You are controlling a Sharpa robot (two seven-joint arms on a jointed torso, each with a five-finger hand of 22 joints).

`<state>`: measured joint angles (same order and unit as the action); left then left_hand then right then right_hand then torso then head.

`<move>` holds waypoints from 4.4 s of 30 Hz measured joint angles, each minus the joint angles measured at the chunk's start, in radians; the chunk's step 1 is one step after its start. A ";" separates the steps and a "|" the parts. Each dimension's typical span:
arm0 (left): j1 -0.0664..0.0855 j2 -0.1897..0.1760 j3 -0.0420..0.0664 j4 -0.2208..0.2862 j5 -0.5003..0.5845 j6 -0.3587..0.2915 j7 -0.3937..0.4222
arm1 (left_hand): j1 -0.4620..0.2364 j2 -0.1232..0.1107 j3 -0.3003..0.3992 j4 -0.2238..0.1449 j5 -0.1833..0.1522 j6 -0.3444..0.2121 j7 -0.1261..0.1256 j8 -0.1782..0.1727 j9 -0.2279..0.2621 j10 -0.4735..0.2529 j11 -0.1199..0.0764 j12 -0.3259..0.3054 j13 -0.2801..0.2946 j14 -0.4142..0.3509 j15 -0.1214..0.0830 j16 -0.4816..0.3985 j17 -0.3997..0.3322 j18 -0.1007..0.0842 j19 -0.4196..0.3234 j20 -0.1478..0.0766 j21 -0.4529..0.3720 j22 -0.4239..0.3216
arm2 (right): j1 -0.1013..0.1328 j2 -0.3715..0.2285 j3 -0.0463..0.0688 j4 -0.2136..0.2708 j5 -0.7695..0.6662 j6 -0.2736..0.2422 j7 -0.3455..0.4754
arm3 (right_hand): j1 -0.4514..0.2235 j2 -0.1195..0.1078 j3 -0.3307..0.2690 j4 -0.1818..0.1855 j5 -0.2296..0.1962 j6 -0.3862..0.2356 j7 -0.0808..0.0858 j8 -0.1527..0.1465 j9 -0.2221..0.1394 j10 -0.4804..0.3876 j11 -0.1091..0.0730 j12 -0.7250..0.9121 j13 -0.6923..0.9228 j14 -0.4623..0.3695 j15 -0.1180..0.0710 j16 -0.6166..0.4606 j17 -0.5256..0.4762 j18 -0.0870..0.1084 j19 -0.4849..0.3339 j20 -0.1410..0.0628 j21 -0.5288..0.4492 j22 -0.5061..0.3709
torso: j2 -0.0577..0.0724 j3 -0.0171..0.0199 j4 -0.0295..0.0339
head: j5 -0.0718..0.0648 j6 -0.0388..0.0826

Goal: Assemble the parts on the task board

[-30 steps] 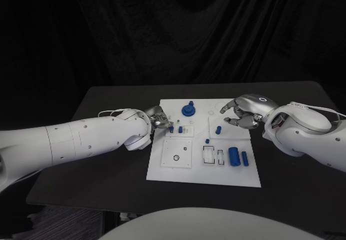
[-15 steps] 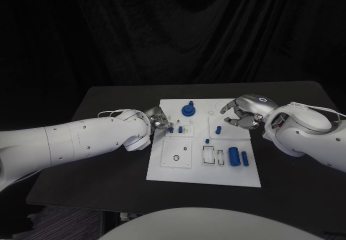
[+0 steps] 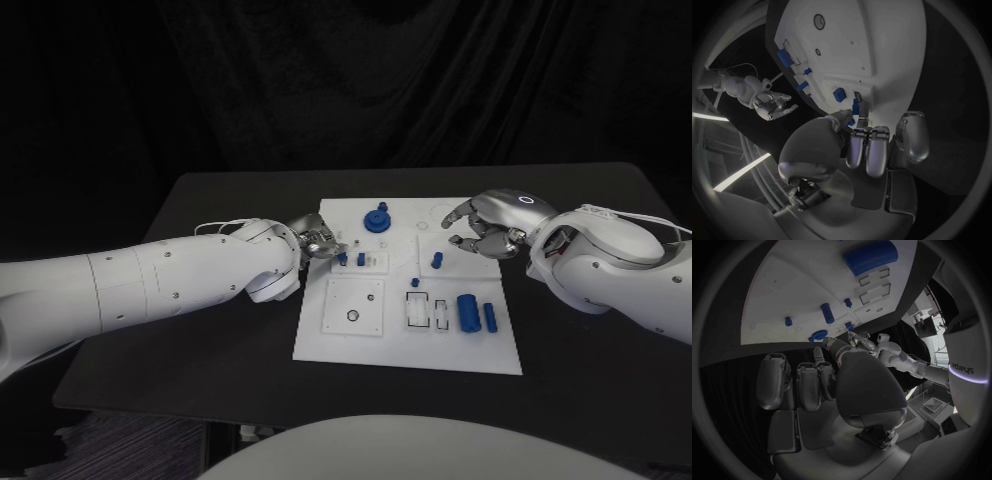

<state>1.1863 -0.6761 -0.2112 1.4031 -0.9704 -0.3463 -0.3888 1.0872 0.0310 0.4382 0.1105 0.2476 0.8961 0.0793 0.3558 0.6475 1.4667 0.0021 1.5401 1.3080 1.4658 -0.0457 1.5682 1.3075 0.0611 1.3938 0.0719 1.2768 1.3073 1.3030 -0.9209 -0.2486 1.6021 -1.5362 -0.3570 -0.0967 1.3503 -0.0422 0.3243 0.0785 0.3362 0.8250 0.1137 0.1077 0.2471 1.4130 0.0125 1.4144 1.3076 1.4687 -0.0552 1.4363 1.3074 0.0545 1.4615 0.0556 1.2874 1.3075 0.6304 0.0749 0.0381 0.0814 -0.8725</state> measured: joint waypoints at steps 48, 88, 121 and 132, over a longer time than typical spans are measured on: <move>-0.007 -0.014 0.000 -0.009 0.000 0.022 0.046 | -0.001 -0.020 -0.131 0.138 -0.002 0.030 0.003 -0.015 0.007 0.000 0.014 -0.016 0.000 -0.001 0.014 0.000 0.000 0.000 -0.014 0.007 -0.022 0.000 | -0.002 -0.001 0.000 -0.001 0.000 0.012 -0.007 | 0.000 0.000 0.003 0.003 0.000 0.000 0.000 0.000 -0.002 0.000 0.000 0.000 0.000 0.000 0.000 0.000 0.000 0.000 0.000 0.000 0.000 0.000 | 0.000 0.0003 0.0001 | 0.007 0.000; -0.006 -0.078 -0.002 0.055 -0.165 0.016 0.038 | -0.158 0.019 -0.347 0.183 -0.088 -0.010 -0.047 0.295 0.480 -0.002 -0.030 0.027 0.000 -0.003 -0.021 0.000 0.000 0.000 0.024 -0.030 0.041 0.000 | -0.003 -0.010 0.000 -0.002 0.000 0.022 -0.014 | 0.000 0.000 0.006 0.006 -0.004 0.000 0.000 0.000 -0.006 0.000 0.000 -0.004 0.000 0.000 0.000 0.000 0.000 0.000 0.000 0.000 -0.004 0.000 | 0.001 0.0003 0.0003 | 0.012 0.000; 0.160 0.149 -0.001 -0.261 0.031 0.713 -0.015 | 0.058 0.068 -0.482 0.178 -0.036 -0.017 -0.004 -0.044 0.370 0.000 0.007 0.027 0.000 0.000 0.011 0.000 0.000 0.000 0.007 0.007 0.059 0.000 | -0.003 -0.014 0.000 -0.003 0.015 0.017 -0.014 | -0.009 0.000 0.008 0.014 -0.004 0.000 0.000 0.000 -0.009 0.000 0.000 -0.004 0.000 0.000 0.000 0.000 0.000 0.000 0.000 0.000 -0.007 0.000 | 0.007 -0.0009 0.0006 | 0.035 0.000; 0.160 0.183 -0.001 -0.300 0.057 0.739 -0.064 | 0.092 0.083 -0.485 0.175 0.018 0.025 -0.006 -0.065 0.360 0.000 0.007 0.027 0.000 -0.001 0.010 0.000 0.000 0.000 0.013 0.009 0.071 0.000 | -0.003 -0.016 0.000 0.000 0.016 0.018 -0.014 | -0.009 0.000 0.011 0.017 -0.004 0.000 0.000 0.000 -0.011 0.000 0.000 -0.004 0.000 0.000 0.000 0.000 0.000 0.000 0.000 0.000 -0.007 0.000 | 0.014 -0.0052 0.0031 | 0.031 0.000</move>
<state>1.3462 -0.4931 -0.2122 1.1034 -0.9133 0.3923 -0.4531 1.1793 0.1136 -0.0466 0.2855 0.2654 0.9214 0.0728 0.2903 1.0074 1.4664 0.0093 1.5675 1.3083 1.4653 -0.0353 1.5682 1.3075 0.0612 1.4067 0.0812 1.3473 1.3073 1.3003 -0.9370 -0.2484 1.6026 -1.5203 -0.3385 -0.1104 1.3418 -0.0420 0.3354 0.0952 0.3322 0.8250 0.1137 0.1077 0.2366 1.4130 0.0125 1.4105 1.3076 1.4687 -0.0552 1.4363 1.3074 0.0545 1.4616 0.0555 1.2800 1.3073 0.6442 0.0697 0.0411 0.1127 -0.8725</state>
